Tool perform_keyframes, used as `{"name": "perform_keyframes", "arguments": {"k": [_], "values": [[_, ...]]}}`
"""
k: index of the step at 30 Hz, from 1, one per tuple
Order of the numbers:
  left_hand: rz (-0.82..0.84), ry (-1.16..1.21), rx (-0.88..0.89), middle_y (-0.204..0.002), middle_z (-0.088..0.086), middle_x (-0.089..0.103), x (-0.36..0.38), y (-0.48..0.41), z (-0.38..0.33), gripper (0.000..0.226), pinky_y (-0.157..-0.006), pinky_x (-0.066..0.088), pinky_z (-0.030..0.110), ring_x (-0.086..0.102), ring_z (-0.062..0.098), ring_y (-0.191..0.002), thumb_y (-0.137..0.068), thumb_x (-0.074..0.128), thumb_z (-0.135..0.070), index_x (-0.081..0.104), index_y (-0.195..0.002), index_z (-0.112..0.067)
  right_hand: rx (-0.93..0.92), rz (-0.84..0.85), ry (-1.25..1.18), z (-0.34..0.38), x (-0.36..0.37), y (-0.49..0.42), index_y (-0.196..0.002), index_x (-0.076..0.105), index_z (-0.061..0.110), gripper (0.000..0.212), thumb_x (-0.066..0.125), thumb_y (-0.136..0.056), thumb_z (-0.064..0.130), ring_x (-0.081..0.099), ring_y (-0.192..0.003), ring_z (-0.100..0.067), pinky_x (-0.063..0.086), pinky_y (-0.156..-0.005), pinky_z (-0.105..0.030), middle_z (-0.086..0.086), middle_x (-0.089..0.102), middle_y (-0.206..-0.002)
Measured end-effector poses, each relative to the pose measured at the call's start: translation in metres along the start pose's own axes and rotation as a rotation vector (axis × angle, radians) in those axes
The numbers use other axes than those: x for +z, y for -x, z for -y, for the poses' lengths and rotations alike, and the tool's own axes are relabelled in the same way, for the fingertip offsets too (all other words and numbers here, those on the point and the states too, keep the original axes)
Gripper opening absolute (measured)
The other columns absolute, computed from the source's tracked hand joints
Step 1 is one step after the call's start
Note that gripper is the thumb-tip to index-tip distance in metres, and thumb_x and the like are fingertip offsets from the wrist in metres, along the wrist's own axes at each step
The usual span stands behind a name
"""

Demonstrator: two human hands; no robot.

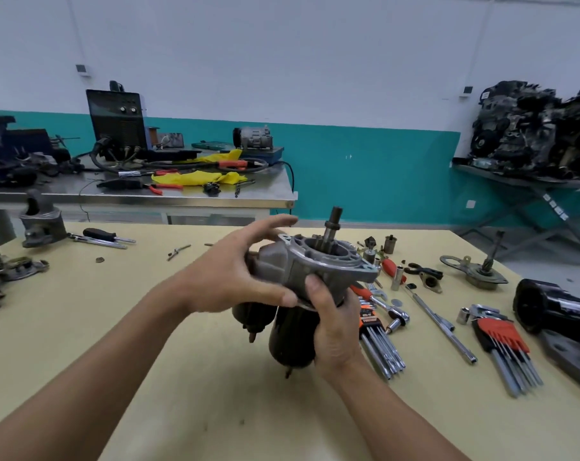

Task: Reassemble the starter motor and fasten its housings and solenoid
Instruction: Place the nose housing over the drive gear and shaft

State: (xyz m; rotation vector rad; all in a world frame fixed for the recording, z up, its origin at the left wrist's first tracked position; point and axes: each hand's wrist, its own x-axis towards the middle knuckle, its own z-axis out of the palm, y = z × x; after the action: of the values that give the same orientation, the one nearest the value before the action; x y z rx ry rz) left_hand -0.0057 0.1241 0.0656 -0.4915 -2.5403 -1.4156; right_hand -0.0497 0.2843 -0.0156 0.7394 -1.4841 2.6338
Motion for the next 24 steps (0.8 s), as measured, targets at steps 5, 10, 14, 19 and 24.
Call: {"name": "perform_keyframes", "arguments": {"k": [5,10,14,19,24], "values": [[-0.326,0.372,0.038,-0.089,-0.001,0.069,0.05,0.02,0.044,0.051,-0.062,0.054,0.027,0.064,0.012,-0.077,-0.086,0.059,-0.063,0.062,-0.119,-0.024,0.033,0.063,0.055,-0.003,-0.006,-0.005,-0.12,0.064,0.007,0.075,0.085,-0.064,0.052,0.063,-0.116,-0.04,0.044,-0.103,-0.063,-0.021,0.068,-0.12],[-0.488,0.464,0.075,-0.104,0.023,0.066,0.056,0.023,0.05,0.052,-0.072,0.056,0.034,0.064,0.028,-0.091,-0.094,0.045,-0.054,0.062,-0.115,-0.01,0.093,0.265,0.117,-0.001,-0.016,-0.008,-0.132,0.054,0.0,0.1,0.083,-0.062,0.065,0.059,-0.123,-0.035,0.04,-0.109,-0.061,-0.02,0.065,-0.128],[-0.579,0.465,0.079,-0.097,0.022,0.067,0.058,0.025,0.05,0.056,-0.064,0.054,0.035,0.063,0.024,-0.083,-0.091,0.042,-0.054,0.064,-0.109,-0.005,0.089,0.264,0.11,-0.001,-0.013,-0.005,-0.133,0.051,-0.001,0.107,0.078,-0.061,0.073,0.059,-0.123,-0.035,0.043,-0.107,-0.057,-0.02,0.065,-0.128],[-0.637,0.429,0.12,-0.097,0.023,0.068,0.061,0.023,0.052,0.058,-0.069,0.056,0.032,0.065,0.029,-0.087,-0.087,0.049,-0.049,0.062,-0.108,0.003,-0.019,0.043,0.112,-0.005,0.0,0.005,-0.11,0.056,0.016,0.095,0.081,-0.044,0.08,0.07,-0.099,-0.005,0.054,-0.08,-0.019,0.013,0.076,-0.101],[-0.615,0.295,0.176,-0.102,0.002,0.071,0.061,0.022,0.052,0.044,-0.075,0.055,0.028,0.069,0.02,-0.095,-0.08,0.064,-0.048,0.059,-0.113,-0.02,-0.138,0.003,0.105,-0.004,0.005,0.005,-0.113,0.053,0.016,0.084,0.082,-0.056,0.071,0.069,-0.101,-0.004,0.052,-0.083,-0.017,0.015,0.074,-0.104]]}}
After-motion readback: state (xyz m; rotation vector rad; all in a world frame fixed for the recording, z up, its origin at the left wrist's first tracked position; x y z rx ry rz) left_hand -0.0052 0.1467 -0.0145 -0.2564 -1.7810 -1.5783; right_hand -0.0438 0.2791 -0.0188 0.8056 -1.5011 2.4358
